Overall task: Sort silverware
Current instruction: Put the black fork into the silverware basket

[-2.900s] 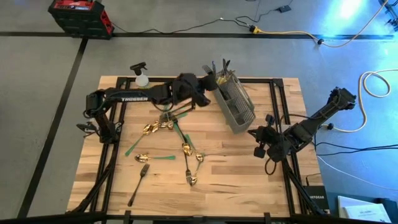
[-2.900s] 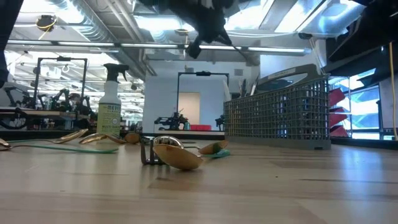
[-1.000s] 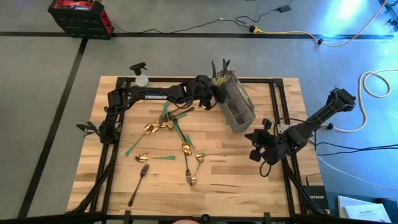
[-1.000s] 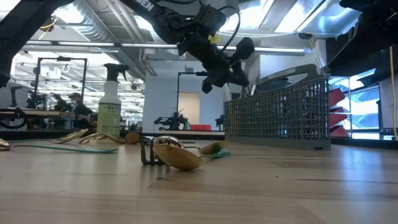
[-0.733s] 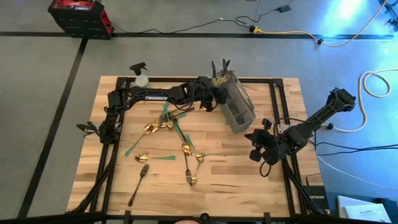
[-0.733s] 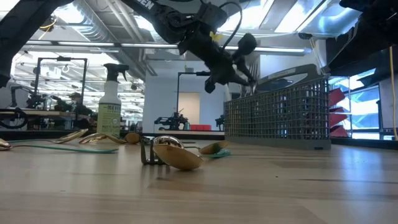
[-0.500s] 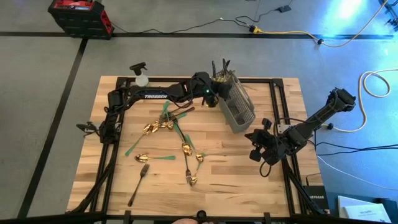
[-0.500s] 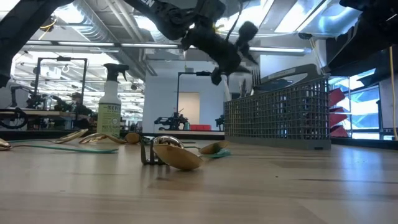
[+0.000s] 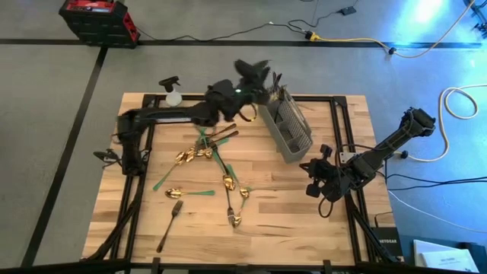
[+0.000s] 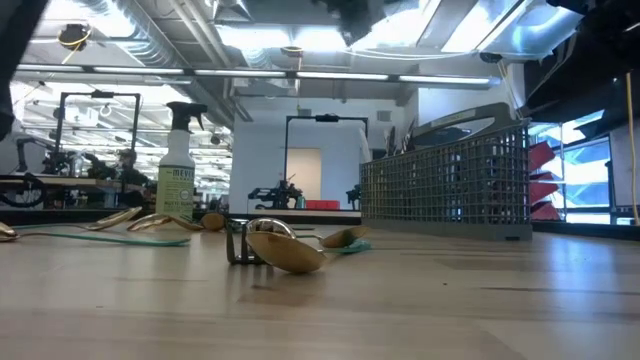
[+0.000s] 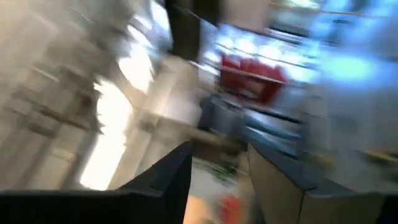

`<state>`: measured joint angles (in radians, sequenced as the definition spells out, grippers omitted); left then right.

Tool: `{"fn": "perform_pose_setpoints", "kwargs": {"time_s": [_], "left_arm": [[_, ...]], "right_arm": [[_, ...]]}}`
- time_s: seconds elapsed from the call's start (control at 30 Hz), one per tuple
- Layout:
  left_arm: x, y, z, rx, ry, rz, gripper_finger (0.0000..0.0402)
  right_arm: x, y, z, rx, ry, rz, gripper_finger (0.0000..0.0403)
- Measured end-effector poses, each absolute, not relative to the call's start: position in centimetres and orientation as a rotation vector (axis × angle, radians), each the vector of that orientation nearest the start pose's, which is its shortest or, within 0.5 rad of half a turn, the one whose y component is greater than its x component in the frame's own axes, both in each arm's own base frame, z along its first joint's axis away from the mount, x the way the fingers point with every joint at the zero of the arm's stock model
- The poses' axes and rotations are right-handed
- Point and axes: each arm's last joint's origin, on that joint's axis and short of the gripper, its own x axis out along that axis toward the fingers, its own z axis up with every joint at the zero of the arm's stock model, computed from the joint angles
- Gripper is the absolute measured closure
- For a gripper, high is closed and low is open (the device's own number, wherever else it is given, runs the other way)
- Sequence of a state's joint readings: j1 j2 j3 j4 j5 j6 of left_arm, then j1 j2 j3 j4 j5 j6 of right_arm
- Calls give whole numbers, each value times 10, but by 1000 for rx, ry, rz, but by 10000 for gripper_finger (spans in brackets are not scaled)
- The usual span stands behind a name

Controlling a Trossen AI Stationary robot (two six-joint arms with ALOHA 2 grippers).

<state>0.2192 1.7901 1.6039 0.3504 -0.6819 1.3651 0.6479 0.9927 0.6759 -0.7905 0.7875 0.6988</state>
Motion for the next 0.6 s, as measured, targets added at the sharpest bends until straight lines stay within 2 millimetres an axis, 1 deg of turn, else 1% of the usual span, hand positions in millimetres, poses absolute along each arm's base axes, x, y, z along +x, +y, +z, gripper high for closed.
{"fn": "perform_pose_setpoints", "kwargs": {"time_s": [0.07,0.13,0.2,0.27,0.33,0.4,0.5,0.6], "left_arm": [[383,100,386,1081,520,653,267],[360,93,385,879,524,487,274],[335,87,389,665,533,395,280],[313,85,385,480,570,316,286],[300,81,371,347,647,262,290],[293,79,351,277,725,264,292],[290,78,317,227,806,276,294],[291,87,279,230,840,347,294]], "right_arm": [[146,84,227,-73,711,-399,402],[146,85,227,-73,707,-398,402],[146,85,228,-80,706,-393,402],[147,85,228,-83,704,-390,402],[147,85,228,-88,693,-394,402],[149,85,229,-101,671,-401,402],[151,87,232,-88,615,-423,402],[154,88,234,-82,591,-412,402]]}}
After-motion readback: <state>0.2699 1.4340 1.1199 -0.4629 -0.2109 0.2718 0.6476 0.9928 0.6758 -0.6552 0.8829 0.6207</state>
